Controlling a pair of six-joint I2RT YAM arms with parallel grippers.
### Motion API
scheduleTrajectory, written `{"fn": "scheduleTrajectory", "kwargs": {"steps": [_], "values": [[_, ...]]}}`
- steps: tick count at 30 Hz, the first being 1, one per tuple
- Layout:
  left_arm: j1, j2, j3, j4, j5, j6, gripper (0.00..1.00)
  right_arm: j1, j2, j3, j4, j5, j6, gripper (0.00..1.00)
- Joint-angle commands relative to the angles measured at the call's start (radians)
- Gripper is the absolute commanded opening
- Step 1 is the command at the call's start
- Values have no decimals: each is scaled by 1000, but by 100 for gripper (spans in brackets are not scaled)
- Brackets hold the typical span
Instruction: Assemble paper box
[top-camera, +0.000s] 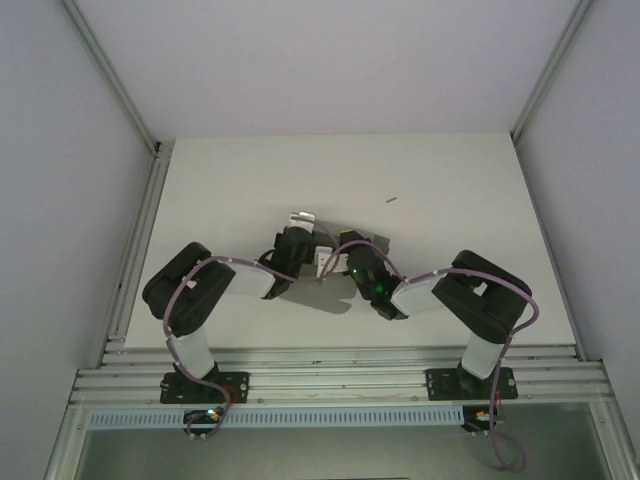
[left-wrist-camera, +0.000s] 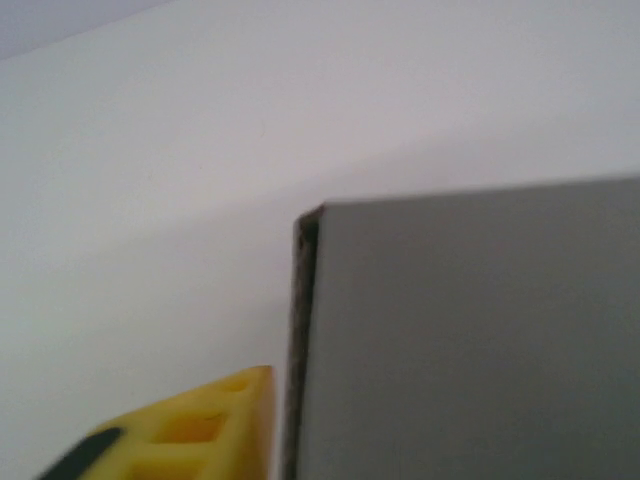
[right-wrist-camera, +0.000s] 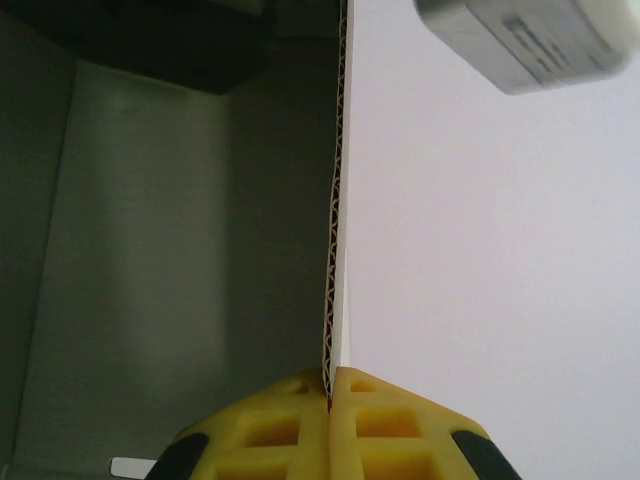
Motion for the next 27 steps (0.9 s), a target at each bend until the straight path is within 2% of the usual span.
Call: {"fn": "scheduleTrajectory", "kwargs": {"steps": [1,3,5,8,12,16,18,20,21,24,27], "values": [[83,-51,-75,-6,173,-45,40,8,30,-15,-129,-55,32,0],[147,-77,-110,30,346,-115,40,7,28,-12,-128,-52,30,0],[179,-85,-152,115,427,-144,46,7,31,-10,-133,-48,28,0],[180,-94,-176,162,458,-133,50,7,34,-9,-131,-42,25,0],[177,-105,-168,147,481,-143,65,7,46,-3,-128,-31,22,0],[151,-127,-156,129,449,-132,65,7,56,1,-117,-22,17,0],[134,-141,-147,103,374,-123,63,7,59,0,-113,-20,16,0],[131,-147,-145,92,328,-108,53,7,59,0,-109,-17,14,0],[138,-143,-139,88,320,-115,45,7,59,0,-110,-17,13,0],[167,-106,-115,89,379,-135,33,7,58,-3,-113,-25,10,0],[171,-47,-82,120,395,-109,35,9,46,-8,-130,-47,18,0]]}}
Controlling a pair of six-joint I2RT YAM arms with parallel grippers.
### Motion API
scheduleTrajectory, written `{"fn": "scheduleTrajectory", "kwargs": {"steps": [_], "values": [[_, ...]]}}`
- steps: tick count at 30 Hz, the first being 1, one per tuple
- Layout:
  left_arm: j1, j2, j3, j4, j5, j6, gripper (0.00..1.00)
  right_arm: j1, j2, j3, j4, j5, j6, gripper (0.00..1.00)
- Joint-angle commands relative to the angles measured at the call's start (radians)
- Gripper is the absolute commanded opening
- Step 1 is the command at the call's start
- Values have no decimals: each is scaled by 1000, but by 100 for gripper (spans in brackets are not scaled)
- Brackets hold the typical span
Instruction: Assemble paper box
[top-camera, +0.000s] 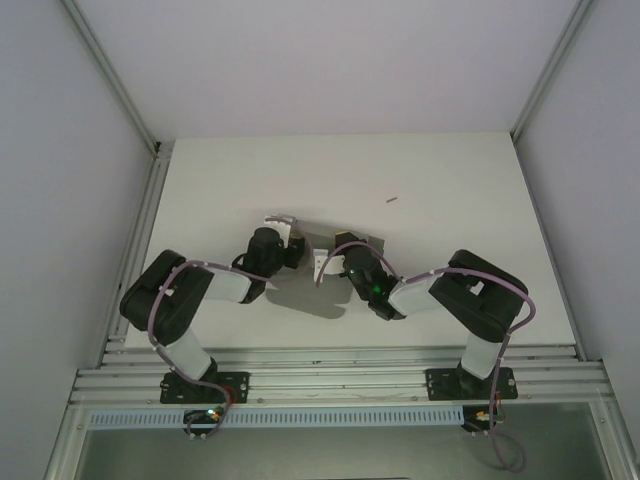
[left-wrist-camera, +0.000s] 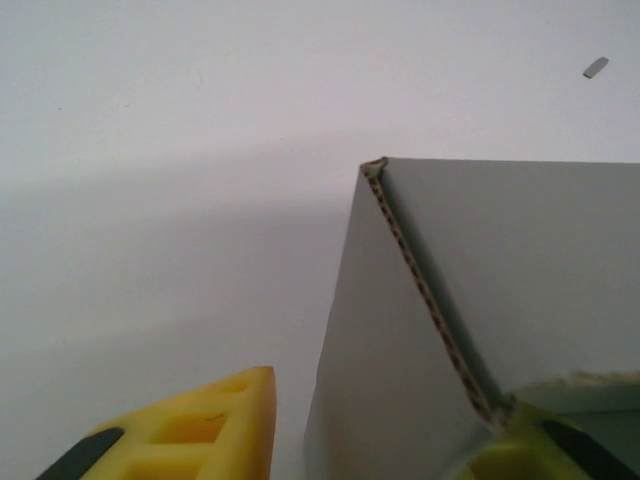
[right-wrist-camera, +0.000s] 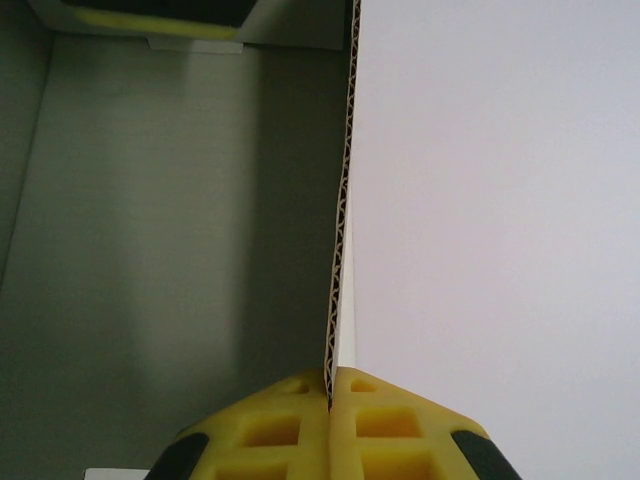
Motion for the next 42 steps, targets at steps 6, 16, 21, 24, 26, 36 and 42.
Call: {"fn": "scheduleTrajectory", "kwargs": {"steps": [6,16,21,24,26,36,42], "values": [[38,122,107,38,6,16,9,-2,-13,-19,-224,-60,64,0],[-68,182,235,-282,-698,65,0,-14,-62,1,-345,-37,132,0],[-57,166,243,-392,-726,-27,0,-23,-48,4,-336,-18,131,0],[-46,168,247,-411,-662,-20,0,-26,-39,10,-335,-12,129,0],[-43,168,231,-375,-592,9,0,-29,-38,12,-335,-10,134,0],[3,44,71,-103,-115,15,41,-36,-14,38,-337,5,149,0],[4,-4,74,-143,-45,-6,51,-36,-4,43,-328,12,150,0]]}}
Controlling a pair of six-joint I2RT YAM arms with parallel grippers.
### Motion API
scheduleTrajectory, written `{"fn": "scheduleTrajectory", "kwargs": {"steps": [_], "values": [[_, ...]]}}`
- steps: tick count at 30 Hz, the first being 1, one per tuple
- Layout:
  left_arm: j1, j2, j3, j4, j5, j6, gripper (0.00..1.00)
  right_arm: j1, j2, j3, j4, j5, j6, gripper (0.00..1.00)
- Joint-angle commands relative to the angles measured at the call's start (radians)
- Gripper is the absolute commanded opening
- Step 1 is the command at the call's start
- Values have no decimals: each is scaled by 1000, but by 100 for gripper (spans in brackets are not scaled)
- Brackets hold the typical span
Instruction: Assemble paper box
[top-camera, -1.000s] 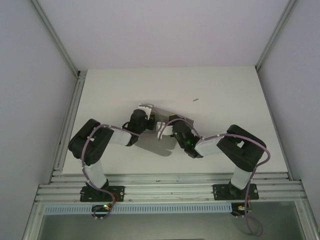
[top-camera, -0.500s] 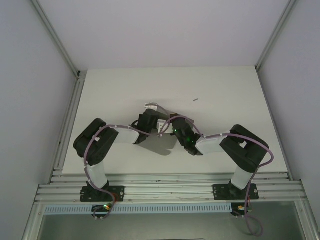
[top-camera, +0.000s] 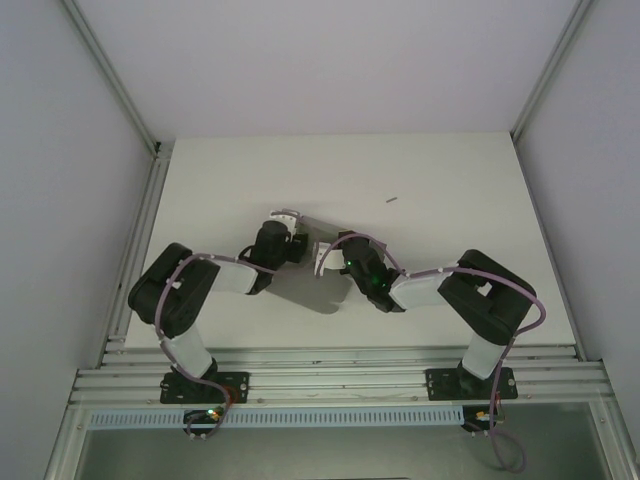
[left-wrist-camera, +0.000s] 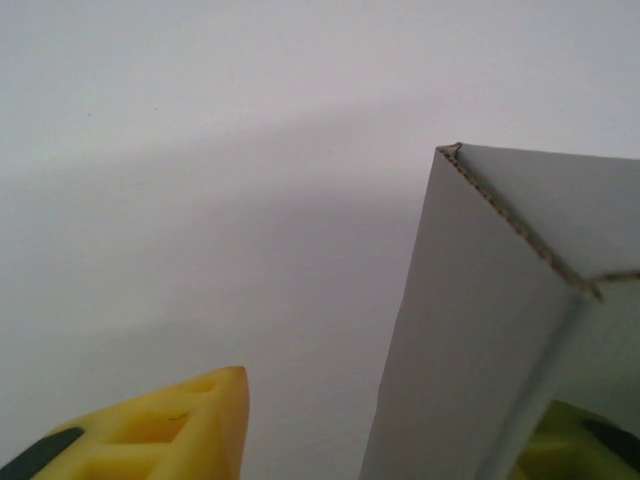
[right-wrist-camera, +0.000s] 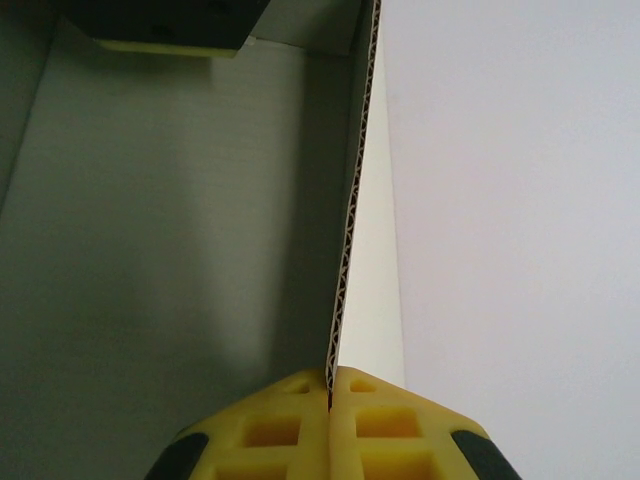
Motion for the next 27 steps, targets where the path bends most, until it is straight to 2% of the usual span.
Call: {"fn": "scheduleTrajectory", "kwargs": {"steps": [1,4,9,14,21,24,27], "values": [[14,-45,-11,-29,58,-33,55,-2,37,-12,-119,25,16,0],[12,-70,-9,-28,95,-47,61,-2,39,-12,-108,29,11,0],[13,-111,-2,-62,80,-45,64,-2,40,-13,-80,34,3,0],[13,-82,18,-101,115,-29,54,-3,52,-6,-51,42,-15,0],[14,-13,76,-167,127,-16,47,-1,46,-7,-40,44,-23,0],[14,14,103,-185,86,4,32,-1,31,-9,-41,34,-18,0],[12,23,121,-202,41,7,5,-1,19,-9,-42,38,-13,0]]}}
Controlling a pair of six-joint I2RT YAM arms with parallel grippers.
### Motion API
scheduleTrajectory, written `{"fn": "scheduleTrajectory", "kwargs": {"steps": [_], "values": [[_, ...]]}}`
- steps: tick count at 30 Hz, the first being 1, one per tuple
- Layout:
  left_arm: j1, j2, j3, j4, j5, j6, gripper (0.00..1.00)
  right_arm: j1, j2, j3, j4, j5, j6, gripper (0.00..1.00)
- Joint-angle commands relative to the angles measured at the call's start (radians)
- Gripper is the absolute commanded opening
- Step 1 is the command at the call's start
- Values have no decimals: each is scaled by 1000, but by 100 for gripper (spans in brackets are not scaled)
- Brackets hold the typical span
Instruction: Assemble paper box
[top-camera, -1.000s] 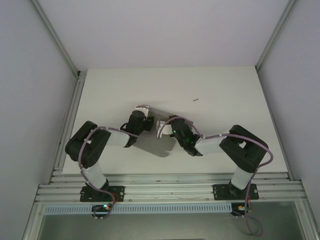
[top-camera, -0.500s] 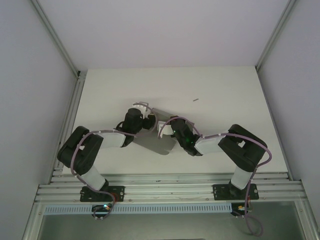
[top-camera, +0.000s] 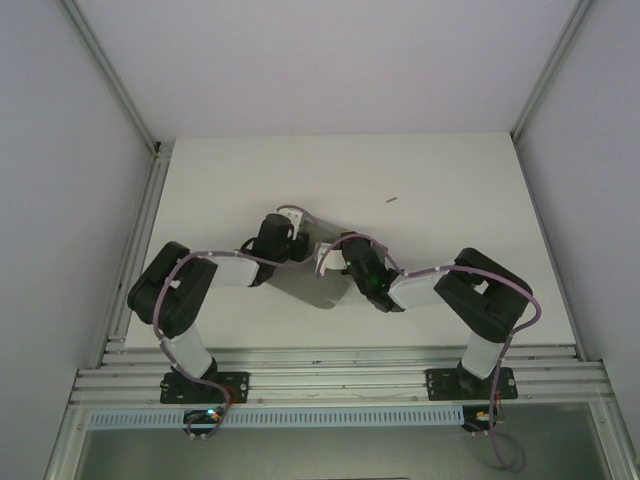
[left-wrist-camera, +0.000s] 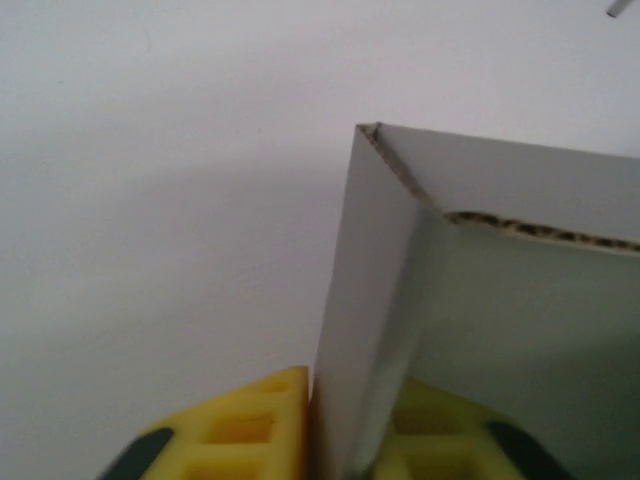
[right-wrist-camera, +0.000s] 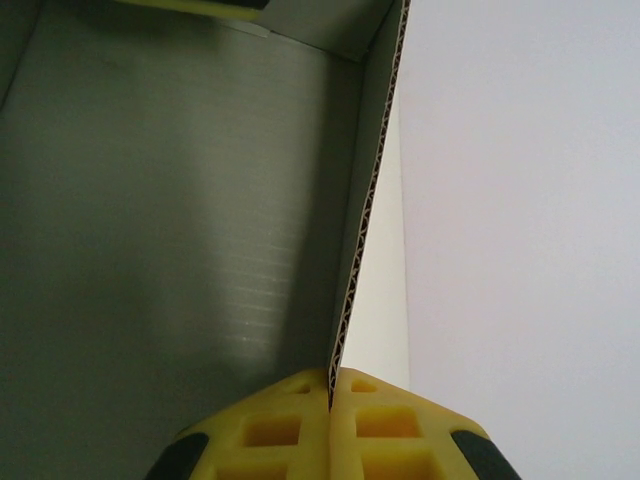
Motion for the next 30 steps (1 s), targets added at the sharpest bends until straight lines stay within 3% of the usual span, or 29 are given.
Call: {"fn": "scheduleTrajectory", "kwargs": {"steps": [1,3,4,6,10,11,13,17,20,25,30], "values": [[10,17,30,-35,-88,-7,0,0,-6,-11,-45,13,-4,0],[1,4,18,-14,-127,-1,0,1,-22,-11,-20,23,17,2],[-5,-10,6,4,-157,4,0,2,-38,-8,-10,30,40,12],[-17,-51,-18,27,-207,-3,0,2,-87,7,-25,43,103,43],[-35,-167,-68,63,-237,0,0,-1,-274,33,-197,-16,287,66],[-40,-195,-73,54,-255,2,0,-4,-330,40,-256,-42,341,87],[-51,-250,-94,47,-284,9,0,-12,-464,35,-335,-103,449,100],[-64,-355,-145,56,-288,9,0,-112,-683,66,-548,-258,683,100],[-78,-423,-166,46,-298,23,0,-204,-734,150,-711,-298,843,100],[-91,-487,-183,46,-282,27,0,-245,-667,258,-866,-372,961,99],[-98,-515,-172,4,-312,18,0,-245,-578,279,-875,-413,989,100]]}}
